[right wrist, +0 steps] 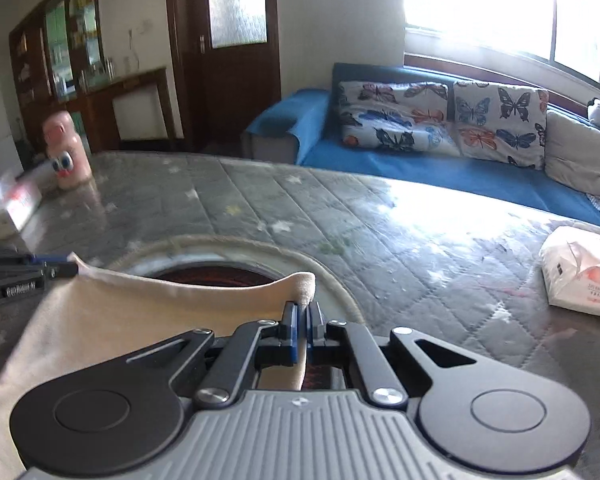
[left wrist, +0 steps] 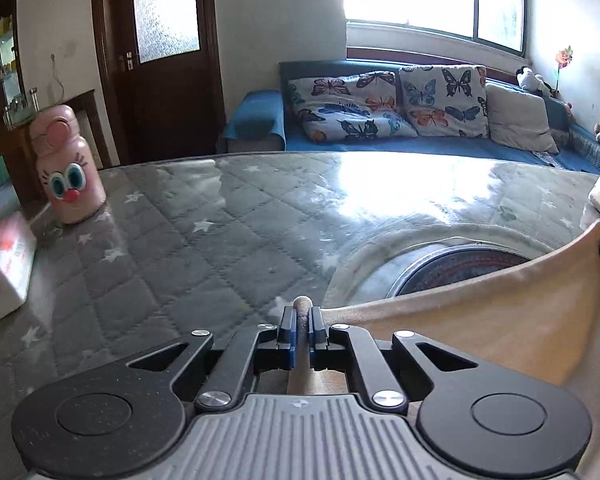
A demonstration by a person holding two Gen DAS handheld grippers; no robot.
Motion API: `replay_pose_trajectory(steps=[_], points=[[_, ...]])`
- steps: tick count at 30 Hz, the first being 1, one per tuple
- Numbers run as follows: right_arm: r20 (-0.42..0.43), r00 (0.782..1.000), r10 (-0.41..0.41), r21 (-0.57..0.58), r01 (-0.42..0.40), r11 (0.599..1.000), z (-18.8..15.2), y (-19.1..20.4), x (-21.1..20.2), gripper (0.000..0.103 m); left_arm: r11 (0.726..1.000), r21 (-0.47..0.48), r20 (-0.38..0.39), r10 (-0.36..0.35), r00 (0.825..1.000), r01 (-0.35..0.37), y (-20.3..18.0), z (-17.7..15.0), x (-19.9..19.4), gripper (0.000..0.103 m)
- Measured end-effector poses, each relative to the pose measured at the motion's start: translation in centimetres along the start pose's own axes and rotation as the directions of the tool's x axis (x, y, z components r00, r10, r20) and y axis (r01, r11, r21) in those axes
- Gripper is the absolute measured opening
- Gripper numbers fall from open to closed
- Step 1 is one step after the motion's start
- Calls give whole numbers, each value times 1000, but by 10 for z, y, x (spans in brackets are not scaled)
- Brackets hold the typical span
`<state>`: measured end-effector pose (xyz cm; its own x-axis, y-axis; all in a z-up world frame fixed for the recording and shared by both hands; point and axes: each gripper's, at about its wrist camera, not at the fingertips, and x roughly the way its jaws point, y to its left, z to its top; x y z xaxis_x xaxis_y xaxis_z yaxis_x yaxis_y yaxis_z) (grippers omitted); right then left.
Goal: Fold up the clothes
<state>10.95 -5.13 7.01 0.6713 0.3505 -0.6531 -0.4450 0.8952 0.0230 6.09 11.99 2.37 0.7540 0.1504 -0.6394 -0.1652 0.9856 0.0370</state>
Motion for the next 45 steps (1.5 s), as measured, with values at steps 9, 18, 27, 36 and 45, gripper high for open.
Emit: replay_pose_trajectory(steps=[9, 18, 27, 36, 45], points=[[-58, 997, -44, 8, 44, 999, -13, -20, 7, 22, 1000, 3, -21, 11, 1000, -11, -8, -3, 3, 14], [-84, 984, -154, 55, 159, 986, -41, -65, -30, 31, 993, 20, 3, -120, 993, 120, -39, -21, -51, 51], [-108, 972, -209, 119, 221, 968, -73, -102, -48, 41, 936, 109, -29, -333, 942, 335, -94, -69, -120, 61], [-101, 977, -188, 170, 203, 964, -85, -111, -45, 39, 869, 123, -92, -471, 877, 479, -135, -114, -163, 72], [-76, 982, -170, 185, 182, 966, -85, -108, -54, 8, 837, 210, -127, -489, 863, 505, -153, -136, -171, 76]])
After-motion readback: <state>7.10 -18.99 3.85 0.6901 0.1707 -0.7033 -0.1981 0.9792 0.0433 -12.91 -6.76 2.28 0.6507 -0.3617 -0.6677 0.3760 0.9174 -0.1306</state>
